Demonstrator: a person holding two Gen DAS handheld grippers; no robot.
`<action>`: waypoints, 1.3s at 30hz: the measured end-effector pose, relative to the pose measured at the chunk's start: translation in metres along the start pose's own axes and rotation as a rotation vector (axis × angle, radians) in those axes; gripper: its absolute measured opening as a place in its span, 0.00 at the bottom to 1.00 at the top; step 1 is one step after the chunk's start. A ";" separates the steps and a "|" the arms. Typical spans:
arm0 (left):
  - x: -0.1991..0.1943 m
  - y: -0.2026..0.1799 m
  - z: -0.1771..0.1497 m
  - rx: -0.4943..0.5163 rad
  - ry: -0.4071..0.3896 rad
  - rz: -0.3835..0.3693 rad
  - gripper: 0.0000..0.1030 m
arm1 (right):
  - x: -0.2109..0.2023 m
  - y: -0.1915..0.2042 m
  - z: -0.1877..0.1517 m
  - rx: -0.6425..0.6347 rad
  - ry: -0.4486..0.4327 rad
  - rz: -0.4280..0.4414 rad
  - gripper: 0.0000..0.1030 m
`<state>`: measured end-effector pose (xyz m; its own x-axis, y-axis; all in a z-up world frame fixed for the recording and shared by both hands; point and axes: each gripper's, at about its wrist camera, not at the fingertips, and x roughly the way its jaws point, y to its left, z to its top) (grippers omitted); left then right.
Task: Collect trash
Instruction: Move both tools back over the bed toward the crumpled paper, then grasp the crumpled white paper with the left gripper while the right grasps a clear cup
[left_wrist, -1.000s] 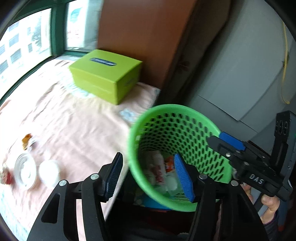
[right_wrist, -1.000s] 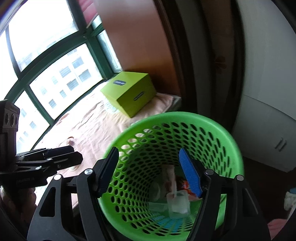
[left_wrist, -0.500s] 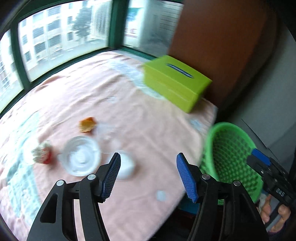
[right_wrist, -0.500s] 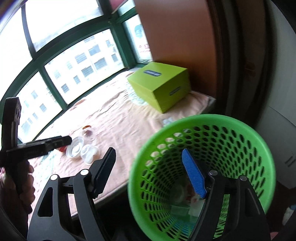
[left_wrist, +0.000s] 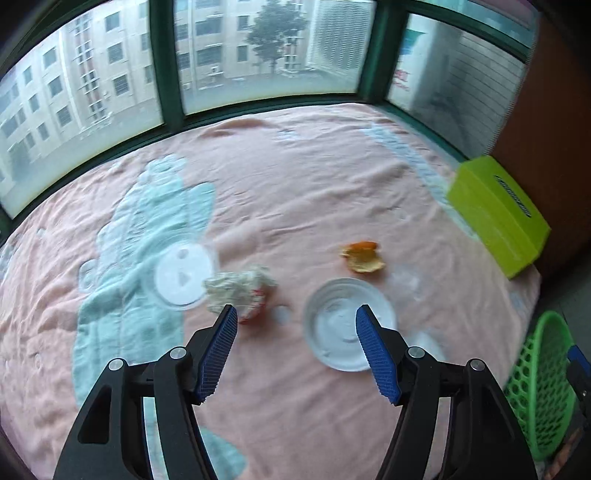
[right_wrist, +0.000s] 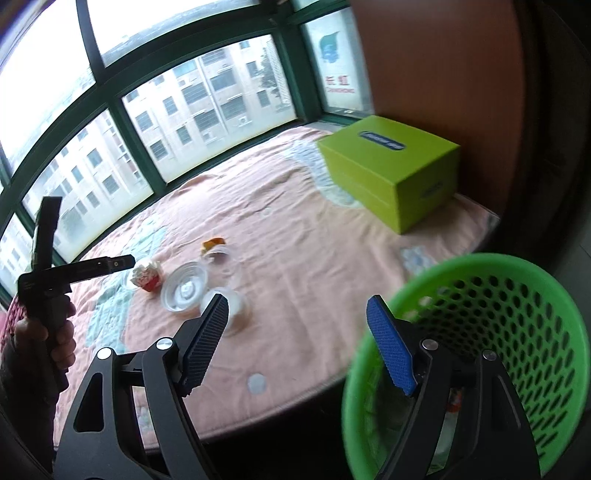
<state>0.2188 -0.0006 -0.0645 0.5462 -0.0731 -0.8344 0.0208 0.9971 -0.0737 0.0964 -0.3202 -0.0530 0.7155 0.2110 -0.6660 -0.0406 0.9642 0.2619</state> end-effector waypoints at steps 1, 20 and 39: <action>0.004 0.006 0.001 -0.014 0.006 0.010 0.62 | 0.004 0.004 0.002 -0.005 0.005 0.007 0.76; 0.067 0.058 0.002 -0.150 0.094 -0.019 0.64 | 0.105 0.067 0.022 -0.074 0.135 0.139 0.81; 0.067 0.052 0.005 -0.136 0.089 -0.119 0.29 | 0.186 0.079 0.023 -0.085 0.241 0.128 0.80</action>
<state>0.2612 0.0468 -0.1214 0.4705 -0.1982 -0.8598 -0.0355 0.9694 -0.2429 0.2424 -0.2090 -0.1397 0.5145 0.3546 -0.7807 -0.1854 0.9350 0.3025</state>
